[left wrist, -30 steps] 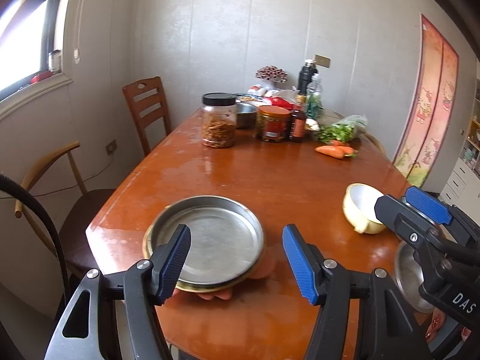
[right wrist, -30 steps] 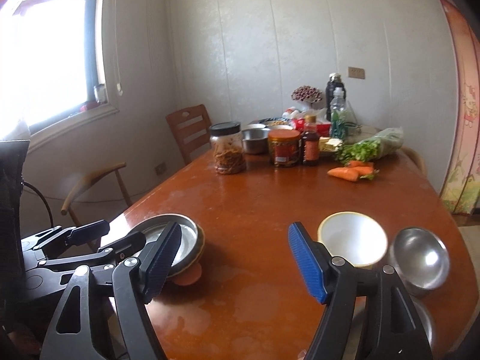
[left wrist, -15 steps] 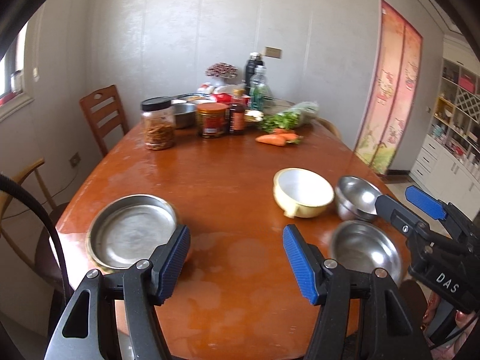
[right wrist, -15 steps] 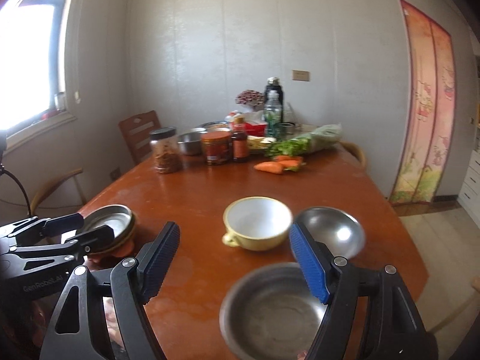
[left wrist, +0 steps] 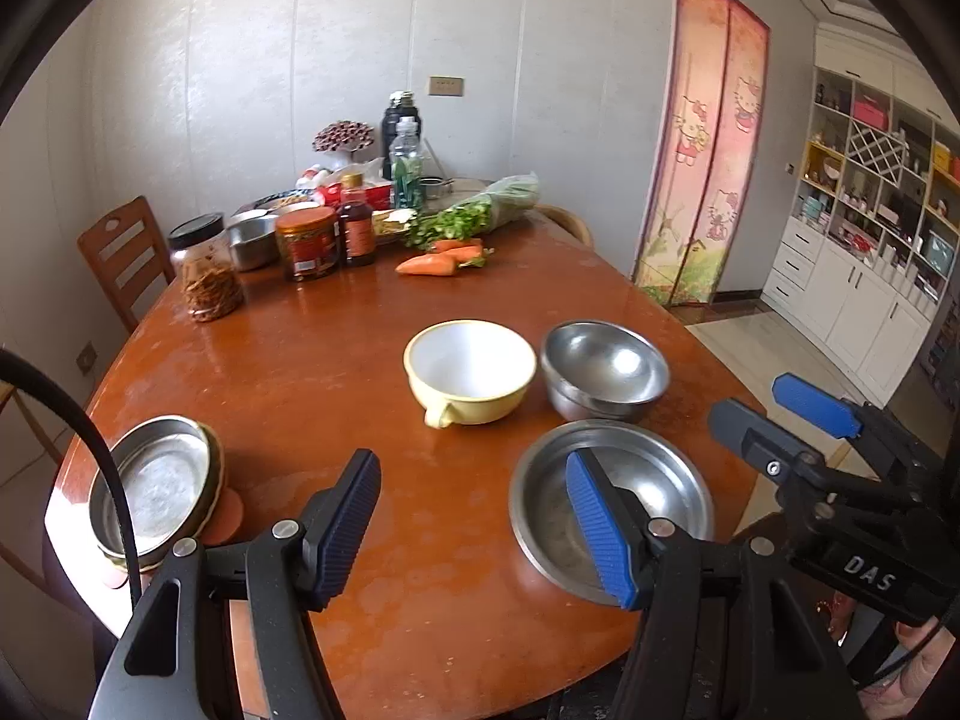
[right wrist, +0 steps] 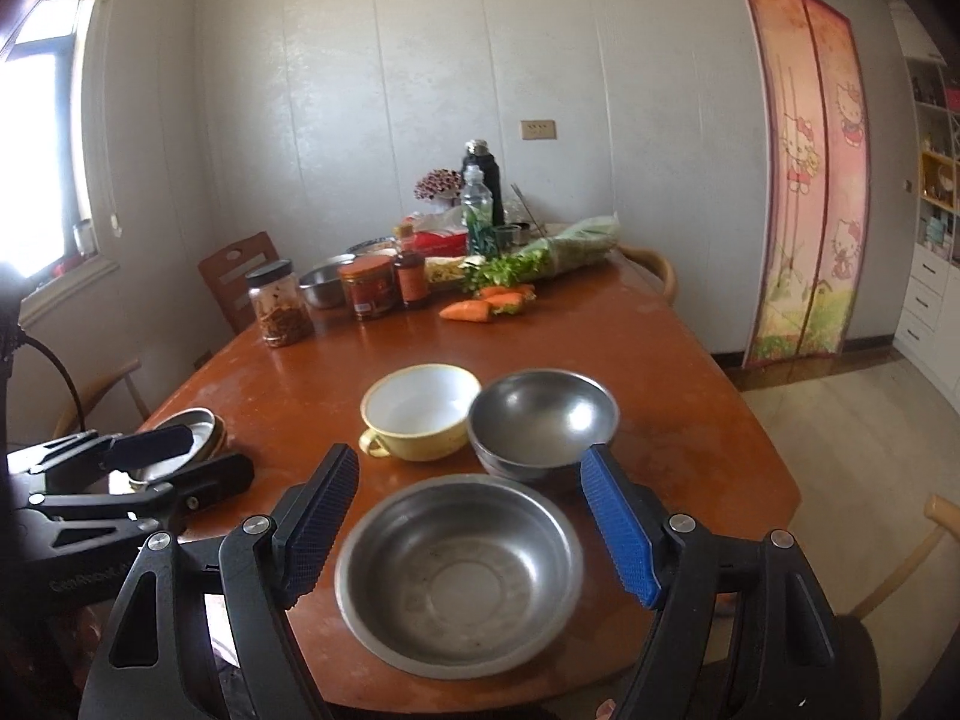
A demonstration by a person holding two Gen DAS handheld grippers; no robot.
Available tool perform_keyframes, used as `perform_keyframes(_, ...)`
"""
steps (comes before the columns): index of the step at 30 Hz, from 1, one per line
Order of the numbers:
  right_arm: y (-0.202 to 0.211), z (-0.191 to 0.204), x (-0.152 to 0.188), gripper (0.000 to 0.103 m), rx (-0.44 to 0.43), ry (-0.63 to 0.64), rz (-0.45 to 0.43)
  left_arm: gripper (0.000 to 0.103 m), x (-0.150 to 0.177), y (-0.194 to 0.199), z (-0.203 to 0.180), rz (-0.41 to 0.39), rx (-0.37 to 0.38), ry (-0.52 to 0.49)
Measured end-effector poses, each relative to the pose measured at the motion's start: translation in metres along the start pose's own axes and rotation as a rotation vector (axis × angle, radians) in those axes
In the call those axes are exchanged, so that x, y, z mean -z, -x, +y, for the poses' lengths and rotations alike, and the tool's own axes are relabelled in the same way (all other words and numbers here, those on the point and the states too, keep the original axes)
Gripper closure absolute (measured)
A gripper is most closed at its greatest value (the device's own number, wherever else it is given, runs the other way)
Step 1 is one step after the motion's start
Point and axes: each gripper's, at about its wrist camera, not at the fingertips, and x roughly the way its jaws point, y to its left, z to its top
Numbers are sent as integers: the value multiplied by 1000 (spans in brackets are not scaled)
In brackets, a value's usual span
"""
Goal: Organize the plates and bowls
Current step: 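Move the right tool to the large steel basin and grasp its rim, then lift the steel basin with the right tool and carry it toward the stack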
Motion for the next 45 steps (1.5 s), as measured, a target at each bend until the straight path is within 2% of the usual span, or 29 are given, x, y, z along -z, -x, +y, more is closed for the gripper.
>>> perform_keyframes(9,3,-36,6,25,31,-31,28,39,5,-19,-12,63,4,0)
perform_keyframes(14,-13,-51,25,25,10,-56,111,39,9,-35,-10,95,1,16)
perform_keyframes(23,-50,-59,45,25,-9,-56,195,39,21,-67,-7,171,-12,37)
perform_keyframes(33,-76,-59,58,25,2,-49,222,39,33,-95,-10,237,18,41)
perform_keyframes(35,-79,-56,61,31,3,-27,219,39,34,-100,-10,245,15,45)
perform_keyframes(40,-86,-52,65,68,-19,2,228,39,39,-112,-10,266,-1,52)
perform_keyframes(45,-89,-45,66,75,-24,19,226,39,45,-122,-7,284,17,69)
